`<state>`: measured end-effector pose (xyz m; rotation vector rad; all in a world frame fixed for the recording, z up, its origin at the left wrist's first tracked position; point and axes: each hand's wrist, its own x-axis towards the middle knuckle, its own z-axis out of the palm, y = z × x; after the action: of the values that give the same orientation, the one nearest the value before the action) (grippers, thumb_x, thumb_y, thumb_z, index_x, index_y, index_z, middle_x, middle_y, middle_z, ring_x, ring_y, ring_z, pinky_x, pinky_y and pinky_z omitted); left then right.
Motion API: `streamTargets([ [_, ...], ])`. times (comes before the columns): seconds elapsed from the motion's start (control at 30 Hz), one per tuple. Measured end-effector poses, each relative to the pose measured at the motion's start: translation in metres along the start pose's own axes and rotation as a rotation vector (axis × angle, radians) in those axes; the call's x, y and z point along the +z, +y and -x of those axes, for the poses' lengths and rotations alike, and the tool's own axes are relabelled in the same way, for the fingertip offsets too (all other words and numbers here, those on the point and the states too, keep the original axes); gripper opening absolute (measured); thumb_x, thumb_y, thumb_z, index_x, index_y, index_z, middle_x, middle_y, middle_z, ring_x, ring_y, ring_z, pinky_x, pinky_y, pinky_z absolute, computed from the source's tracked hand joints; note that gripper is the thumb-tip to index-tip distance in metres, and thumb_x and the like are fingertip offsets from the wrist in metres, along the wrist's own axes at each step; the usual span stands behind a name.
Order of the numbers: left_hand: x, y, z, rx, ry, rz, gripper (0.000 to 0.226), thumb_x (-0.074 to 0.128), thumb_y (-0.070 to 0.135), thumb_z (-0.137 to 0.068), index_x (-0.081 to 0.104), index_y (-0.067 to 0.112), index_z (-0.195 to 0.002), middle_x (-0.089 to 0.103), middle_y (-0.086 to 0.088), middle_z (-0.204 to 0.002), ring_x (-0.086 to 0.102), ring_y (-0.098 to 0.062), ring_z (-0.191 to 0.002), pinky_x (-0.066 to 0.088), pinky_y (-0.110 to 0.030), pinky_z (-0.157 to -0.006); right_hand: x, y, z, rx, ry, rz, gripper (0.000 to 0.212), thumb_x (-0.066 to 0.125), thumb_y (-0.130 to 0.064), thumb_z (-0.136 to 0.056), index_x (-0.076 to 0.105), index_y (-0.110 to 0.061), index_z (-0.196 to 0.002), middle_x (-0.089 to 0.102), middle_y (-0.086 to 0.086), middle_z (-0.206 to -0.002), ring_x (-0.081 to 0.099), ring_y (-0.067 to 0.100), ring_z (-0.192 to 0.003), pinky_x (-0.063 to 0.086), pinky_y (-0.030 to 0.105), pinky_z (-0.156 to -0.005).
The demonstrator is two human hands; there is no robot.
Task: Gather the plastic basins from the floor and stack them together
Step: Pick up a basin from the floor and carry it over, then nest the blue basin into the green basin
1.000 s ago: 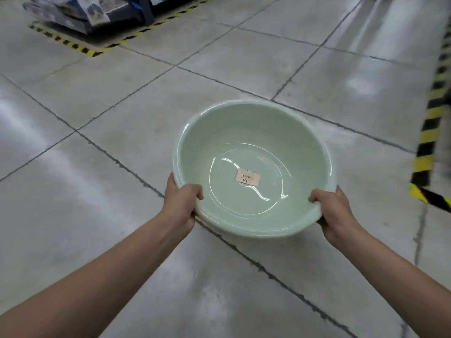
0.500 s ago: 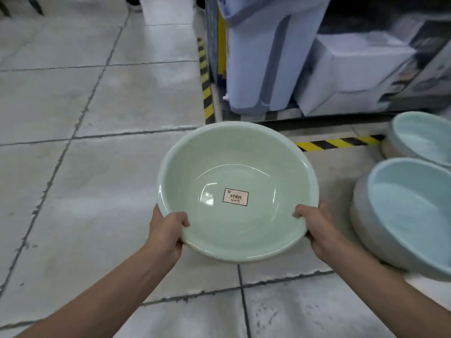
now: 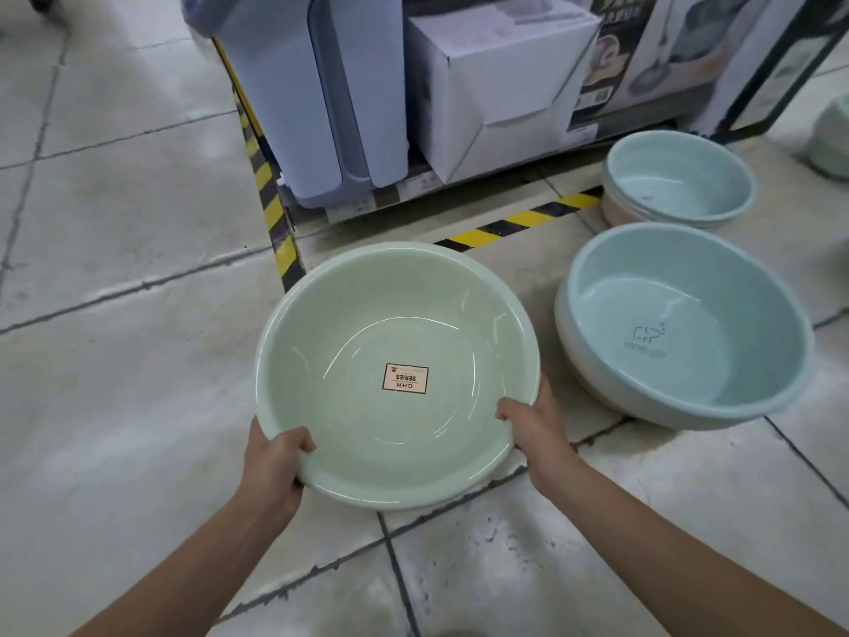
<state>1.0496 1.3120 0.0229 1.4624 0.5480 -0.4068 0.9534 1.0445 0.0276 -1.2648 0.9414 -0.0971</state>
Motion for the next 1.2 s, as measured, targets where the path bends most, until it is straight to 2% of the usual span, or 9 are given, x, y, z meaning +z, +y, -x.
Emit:
streamTargets([
  [0.13, -0.001, -0.001, -0.003, 0.026, -0.017, -0.041, 0.072, 0.049, -0.003, -0.049, 0.055, 0.01, -0.119, 0.064, -0.019, -0.107, 0.059, -0.035, -0.09, 0.05, -0.043, -0.069, -0.001, 0.001, -0.002, -0.014, 0.003, 0.036, 0.058, 0.059, -0.001, -0.07, 0.052, -0.036, -0.115, 0.067, -0.005, -0.106, 0.063, 0.018, -0.099, 0.051, 0.033, -0.082],
  [0.3, -0.005, 0.001, -0.002, 0.032, -0.053, -0.124, 0.059, 0.052, -0.005, -0.06, 0.056, 0.012, -0.116, 0.065, -0.012, -0.099, 0.059, -0.033, -0.085, 0.051, -0.039, -0.063, -0.004, 0.0, 0.002, -0.046, -0.012, 0.112, 0.053, 0.058, 0.0, -0.083, 0.051, -0.034, -0.122, 0.067, -0.007, -0.113, 0.064, 0.016, -0.105, 0.053, 0.037, -0.092],
  [0.43, -0.021, 0.005, -0.009, -0.028, -0.125, -0.246, 0.049, 0.059, 0.005, -0.082, 0.053, 0.017, -0.128, 0.067, -0.009, -0.119, 0.066, -0.034, -0.102, 0.059, -0.044, -0.071, -0.02, -0.011, 0.008, 0.054, -0.056, 0.15, 0.036, 0.065, -0.018, -0.092, 0.056, -0.025, -0.127, 0.068, -0.004, -0.11, 0.067, 0.019, -0.098, 0.058, 0.038, -0.086],
  [0.53, -0.024, 0.025, -0.005, -0.011, -0.071, -0.327, 0.047, 0.063, 0.019, -0.082, 0.054, 0.015, -0.128, 0.064, -0.009, -0.126, 0.063, -0.028, -0.101, 0.053, -0.041, -0.082, -0.046, -0.034, 0.023, 0.128, -0.079, 0.182, 0.043, 0.065, -0.026, -0.095, 0.052, -0.018, -0.135, 0.068, 0.005, -0.108, 0.069, 0.023, -0.093, 0.061, 0.042, -0.082],
  [0.67, 0.005, 0.08, 0.023, 0.112, 0.055, -0.377, 0.061, 0.066, 0.027, -0.078, 0.051, 0.005, -0.133, 0.056, -0.015, -0.135, 0.055, -0.032, -0.117, 0.043, -0.044, -0.096, -0.097, -0.075, 0.043, 0.044, -0.007, 0.313, 0.05, 0.068, -0.029, -0.093, 0.049, -0.019, -0.139, 0.067, 0.01, -0.118, 0.071, 0.023, -0.093, 0.062, 0.041, -0.077],
  [0.8, 0.076, 0.125, 0.074, 0.177, -0.189, -0.239, 0.041, 0.07, 0.031, -0.063, 0.063, 0.01, -0.097, 0.053, -0.002, -0.083, 0.049, -0.016, -0.071, 0.04, -0.028, -0.067, -0.161, -0.117, 0.062, 0.003, 0.089, 0.292, 0.047, 0.071, -0.028, -0.091, 0.053, -0.02, -0.133, 0.068, 0.012, -0.115, 0.07, 0.024, -0.087, 0.058, 0.032, -0.059],
  [0.93, 0.165, 0.122, 0.101, 0.158, -0.388, -0.173, 0.02, 0.057, 0.016, -0.095, 0.059, 0.011, -0.114, 0.063, -0.004, -0.102, 0.059, -0.012, -0.097, 0.044, -0.03, -0.097, -0.225, -0.142, 0.055, -0.069, 0.192, 0.306, 0.05, 0.073, -0.03, -0.089, 0.054, -0.018, -0.133, 0.067, 0.011, -0.114, 0.068, 0.023, -0.089, 0.058, 0.037, -0.067],
  [1.1, 0.255, 0.079, 0.109, 0.101, -0.51, -0.308, 0.025, 0.061, 0.025, -0.093, 0.061, 0.015, -0.115, 0.06, -0.006, -0.115, 0.057, -0.019, -0.11, 0.042, -0.033, -0.105, -0.279, -0.142, 0.008, -0.076, 0.344, 0.351, 0.057, 0.072, -0.036, -0.088, 0.053, -0.013, -0.136, 0.061, 0.012, -0.122, 0.063, 0.026, -0.102, 0.058, 0.048, -0.088],
  [1.2, 0.298, 0.044, 0.1, 0.092, -0.524, -0.368, 0.025, 0.065, 0.029, -0.088, 0.062, 0.015, -0.108, 0.062, -0.003, -0.113, 0.058, -0.02, -0.106, 0.044, -0.032, -0.098, -0.297, -0.133, -0.029, -0.1, 0.379, 0.448, 0.065, 0.069, -0.041, -0.089, 0.047, -0.016, -0.145, 0.058, 0.012, -0.135, 0.059, 0.03, -0.118, 0.049, 0.042, -0.101],
])
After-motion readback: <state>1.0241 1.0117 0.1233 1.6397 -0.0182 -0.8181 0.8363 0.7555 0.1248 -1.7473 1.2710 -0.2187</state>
